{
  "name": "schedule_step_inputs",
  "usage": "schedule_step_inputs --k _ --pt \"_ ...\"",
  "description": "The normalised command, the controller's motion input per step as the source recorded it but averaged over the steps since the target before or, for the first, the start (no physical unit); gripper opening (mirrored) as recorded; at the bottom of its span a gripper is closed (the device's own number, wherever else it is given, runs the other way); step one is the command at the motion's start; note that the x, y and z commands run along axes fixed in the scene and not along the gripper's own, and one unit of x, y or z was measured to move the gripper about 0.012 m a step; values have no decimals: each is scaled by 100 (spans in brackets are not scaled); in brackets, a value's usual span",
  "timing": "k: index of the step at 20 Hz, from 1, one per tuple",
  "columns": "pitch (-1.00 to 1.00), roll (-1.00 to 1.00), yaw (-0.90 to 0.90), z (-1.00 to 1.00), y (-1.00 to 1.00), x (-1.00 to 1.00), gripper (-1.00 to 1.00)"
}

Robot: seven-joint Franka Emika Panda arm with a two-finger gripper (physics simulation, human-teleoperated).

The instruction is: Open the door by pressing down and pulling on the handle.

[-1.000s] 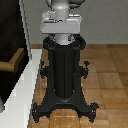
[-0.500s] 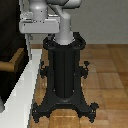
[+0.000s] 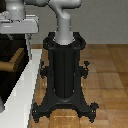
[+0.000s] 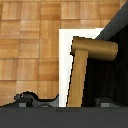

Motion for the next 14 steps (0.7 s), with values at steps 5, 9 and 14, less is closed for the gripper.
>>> schedule_step_inputs --k 5,9,14 --pt "0 0 0 0 -20 20 100" --pt "0 0 0 0 0 75 100" --pt "0 0 0 -20 -40 0 100"
